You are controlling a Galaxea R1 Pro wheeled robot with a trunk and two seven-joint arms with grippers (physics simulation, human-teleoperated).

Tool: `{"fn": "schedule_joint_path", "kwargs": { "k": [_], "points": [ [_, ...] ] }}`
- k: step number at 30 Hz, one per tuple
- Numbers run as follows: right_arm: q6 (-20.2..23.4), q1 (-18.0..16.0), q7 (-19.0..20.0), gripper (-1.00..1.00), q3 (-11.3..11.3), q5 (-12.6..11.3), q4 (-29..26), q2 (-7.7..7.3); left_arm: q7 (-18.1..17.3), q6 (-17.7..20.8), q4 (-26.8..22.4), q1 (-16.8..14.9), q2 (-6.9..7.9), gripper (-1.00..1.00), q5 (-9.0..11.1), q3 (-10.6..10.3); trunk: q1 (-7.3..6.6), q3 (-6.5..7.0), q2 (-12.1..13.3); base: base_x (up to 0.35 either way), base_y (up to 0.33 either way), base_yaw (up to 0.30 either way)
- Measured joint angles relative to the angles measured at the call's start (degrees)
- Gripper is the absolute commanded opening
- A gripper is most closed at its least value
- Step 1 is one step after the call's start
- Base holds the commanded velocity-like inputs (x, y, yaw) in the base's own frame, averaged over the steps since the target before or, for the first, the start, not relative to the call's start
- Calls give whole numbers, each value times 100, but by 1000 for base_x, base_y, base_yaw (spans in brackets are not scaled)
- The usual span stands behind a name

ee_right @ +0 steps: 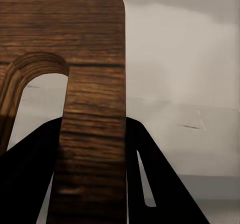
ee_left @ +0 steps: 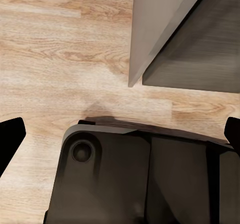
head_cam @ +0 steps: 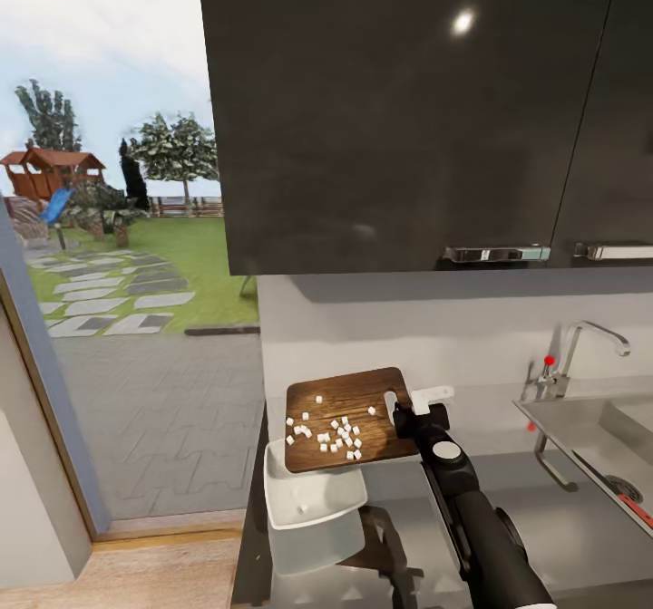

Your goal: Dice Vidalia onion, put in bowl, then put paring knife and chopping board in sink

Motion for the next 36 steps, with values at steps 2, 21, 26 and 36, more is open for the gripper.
{"fn": "schedule_joint_path", "kwargs": {
  "k": [2,21,26,36],
  "points": [
    [0,0,0,-100,2,0,0,0,0,0,0,0,0,100,0,0,0,0,0,0,0,0],
    [0,0,-1,-100,4,2,0,0,0,0,7,0,0,100,0,0,0,0,0,0,35,0],
    [0,0,0,-100,4,0,0,0,0,0,9,0,0,100,0,0,0,0,0,0,7,0],
    [0,0,-8,-100,0,0,70,0,0,0,9,0,0,100,0,0,0,0,0,0,0,0]
  ]
}}
